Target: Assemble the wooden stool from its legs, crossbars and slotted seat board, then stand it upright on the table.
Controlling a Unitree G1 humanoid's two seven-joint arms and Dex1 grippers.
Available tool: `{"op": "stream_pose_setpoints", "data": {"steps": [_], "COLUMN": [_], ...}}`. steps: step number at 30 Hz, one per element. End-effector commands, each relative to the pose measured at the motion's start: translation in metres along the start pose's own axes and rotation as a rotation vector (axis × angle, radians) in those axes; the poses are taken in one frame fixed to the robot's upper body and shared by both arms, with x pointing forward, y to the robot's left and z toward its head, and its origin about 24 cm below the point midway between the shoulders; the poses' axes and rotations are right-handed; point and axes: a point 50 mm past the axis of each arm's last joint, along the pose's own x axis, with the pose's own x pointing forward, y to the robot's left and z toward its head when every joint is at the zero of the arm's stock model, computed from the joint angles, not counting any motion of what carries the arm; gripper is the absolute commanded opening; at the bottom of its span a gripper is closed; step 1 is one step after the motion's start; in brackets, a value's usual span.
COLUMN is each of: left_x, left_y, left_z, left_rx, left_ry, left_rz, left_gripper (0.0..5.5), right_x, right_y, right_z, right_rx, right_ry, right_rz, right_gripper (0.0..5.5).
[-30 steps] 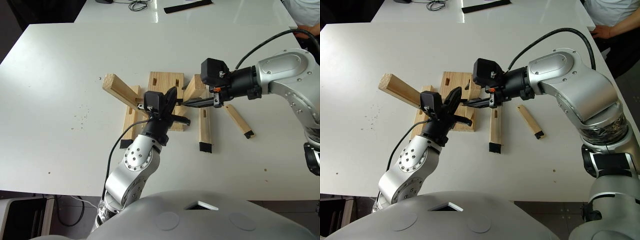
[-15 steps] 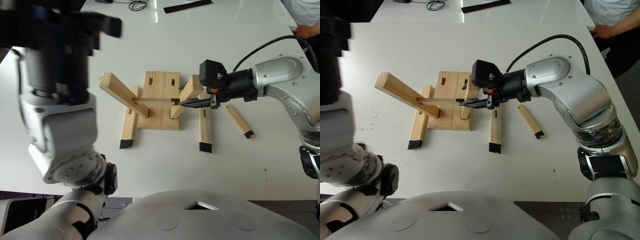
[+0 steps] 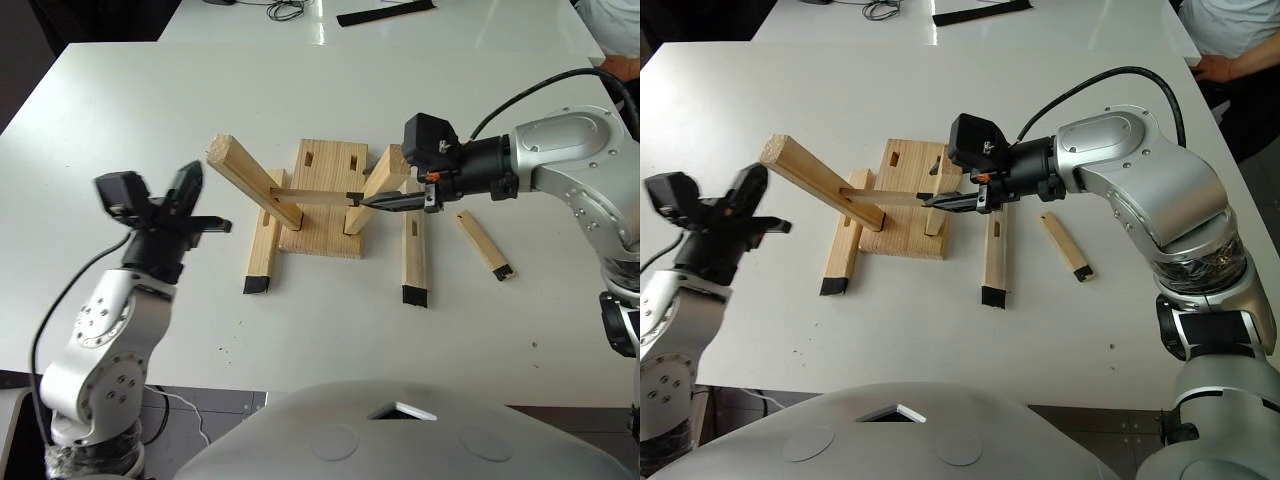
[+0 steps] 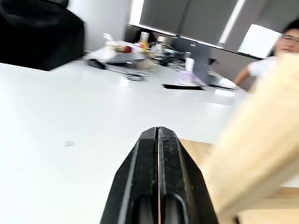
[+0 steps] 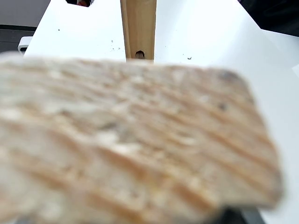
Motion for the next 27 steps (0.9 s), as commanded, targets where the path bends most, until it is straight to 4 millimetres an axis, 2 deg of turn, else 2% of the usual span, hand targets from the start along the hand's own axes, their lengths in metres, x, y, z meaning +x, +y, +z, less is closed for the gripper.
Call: {"op": "stream_pose_setpoints", "data": {"steps": [1,4,9,11,13,16,17,19,21,23,25,26,27], "left_x": [-0.004,-0.013,-0.025,-0.027,-0.030,-0.032,-0.036,-0.040,-0.037,-0.029,-0.013,-0.010,-0.014], "left_y": [-0.096,-0.096,-0.107,-0.098,-0.068,0.013,0.033,0.047,0.041,0.018,-0.037,-0.079,-0.110], "left_z": [-0.012,-0.013,-0.012,-0.010,-0.007,0.005,0.010,0.015,0.011,0.004,-0.003,-0.008,-0.011], "left_rx": [-0.093,-0.099,-0.148,-0.138,-0.035,0.065,0.060,0.047,0.031,-0.022,-0.084,-0.101,-0.195], "left_ry": [0.027,0.035,0.029,0.012,0.010,-0.040,-0.073,-0.111,-0.103,-0.093,-0.054,-0.017,0.010], "left_rz": [-0.526,-0.512,-0.536,-0.485,-0.342,0.059,0.168,0.249,0.228,0.142,-0.118,-0.343,-0.498], "left_gripper": [0.00,0.00,0.00,0.00,0.00,0.00,0.00,0.00,0.00,0.00,0.00,0.00,0.00], "right_x": [0.001,-0.002,-0.011,-0.015,-0.017,-0.016,-0.016,-0.015,-0.013,-0.010,-0.008,-0.006,-0.005], "right_y": [-0.002,0.004,0.015,0.014,0.012,0.010,0.010,0.012,0.015,0.017,0.017,0.018,0.018], "right_z": [-0.003,-0.007,-0.009,-0.014,-0.017,-0.023,-0.024,-0.024,-0.024,-0.025,-0.024,-0.024,-0.023], "right_rx": [0.003,0.005,0.043,0.048,0.056,0.064,0.064,0.066,0.067,0.068,0.074,0.075,0.074], "right_ry": [0.054,0.077,0.105,0.126,0.136,0.139,0.135,0.126,0.115,0.105,0.094,0.090,0.087], "right_rz": [0.051,0.108,0.216,0.215,0.205,0.190,0.190,0.186,0.188,0.184,0.172,0.168,0.168], "right_gripper": [2.01,2.01,2.01,2.01,2.01,2.01,2.01,2.01,2.01,2.01,2.01,2.01,2.01]}}
